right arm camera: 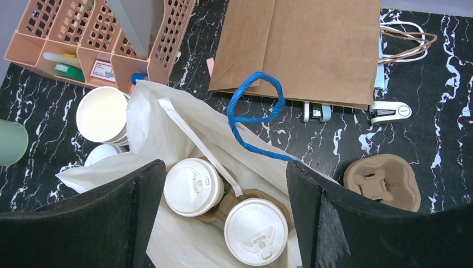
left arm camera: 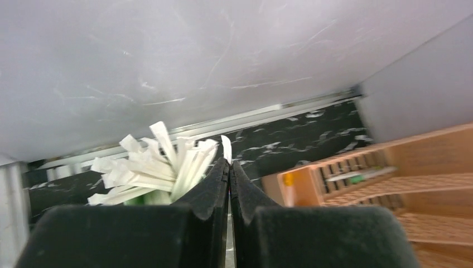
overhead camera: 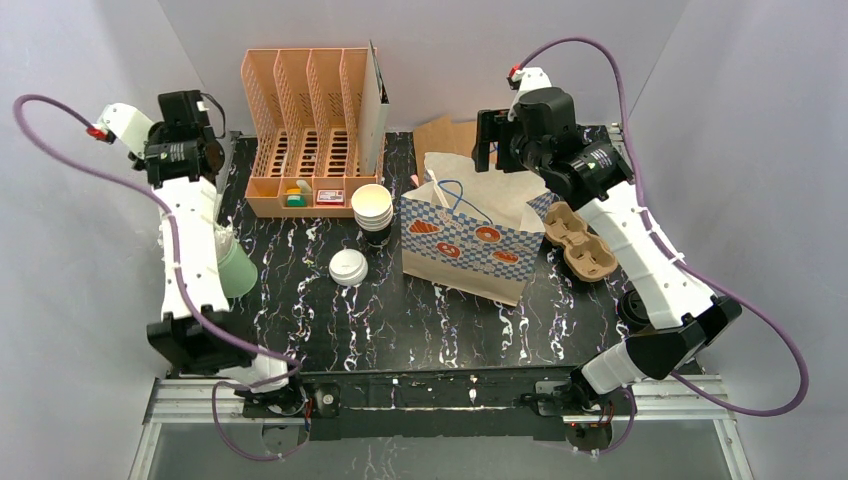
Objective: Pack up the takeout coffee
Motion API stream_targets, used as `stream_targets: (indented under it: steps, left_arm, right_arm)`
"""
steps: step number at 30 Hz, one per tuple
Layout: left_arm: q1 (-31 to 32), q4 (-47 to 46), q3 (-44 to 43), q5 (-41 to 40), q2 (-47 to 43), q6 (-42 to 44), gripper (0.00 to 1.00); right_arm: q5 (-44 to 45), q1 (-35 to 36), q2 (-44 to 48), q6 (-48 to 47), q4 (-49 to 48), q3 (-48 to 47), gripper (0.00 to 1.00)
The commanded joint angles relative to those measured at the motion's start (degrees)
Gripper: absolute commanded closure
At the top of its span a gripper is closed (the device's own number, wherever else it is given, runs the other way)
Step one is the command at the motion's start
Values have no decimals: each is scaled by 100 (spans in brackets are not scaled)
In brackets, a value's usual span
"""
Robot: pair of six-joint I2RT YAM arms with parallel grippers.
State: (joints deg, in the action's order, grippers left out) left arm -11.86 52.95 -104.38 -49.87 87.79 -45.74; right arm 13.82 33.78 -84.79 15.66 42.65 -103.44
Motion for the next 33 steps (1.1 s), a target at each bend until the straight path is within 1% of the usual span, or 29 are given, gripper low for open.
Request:
stream_targets:
  steps: [1, 3, 8, 12, 15, 19, 21, 22, 23, 25, 26, 30, 33]
  left_arm:
    - [-27, -1080, 202, 436, -1010, 78, 100]
    - [-33, -1478, 345, 705, -1262, 90, 100]
    - [-28, -2595, 693, 1803, -1677, 247, 100]
    - [-27, -3129, 777, 2393, -1822, 207, 100]
    - [-27, -3502, 756, 3077, -1804, 15, 100]
    - [-27, -3698, 514, 4393, -1409, -445, 100]
    - [-27, -3977, 481, 5282, -1179, -909, 100]
    - [-25, -4131, 480, 5852, -1058, -1136, 100]
    - [4, -4280, 484, 6224, -946, -1320, 100]
    - [256, -4513, 502, 6708, -766, -1593, 100]
    - [458, -4572, 490, 6808, -702, -1627, 100]
    - [1541, -4698, 477, 6911, -553, -1432, 100]
    - [2059, -4932, 546, 6893, -530, -1469, 100]
  right_arm:
    - [-42, -3, 142, -98, -292, 63, 12]
    - [-46, -3, 184, -106, -301, 96, 12]
    - [-67, -3, 267, -119, -398, 246, 12]
    - [-73, -3, 330, -108, -512, 332, 12]
    - [-29, -7, 387, -77, -626, 388, 12]
    - [239, -3, 451, -6, -705, 387, 12]
    - [394, -8, 491, 11, -724, 396, 12]
    - [449, -5, 535, -11, -749, 413, 12]
    - [476, -3, 577, -99, -807, 452, 12]
    - [569, -3, 655, -324, -967, 545, 12]
    - [665, -5, 695, -418, -1052, 609, 12]
    - [880, -2, 869, -751, -1405, 834, 11]
    - [951, -3, 1011, -807, -1576, 1041, 11]
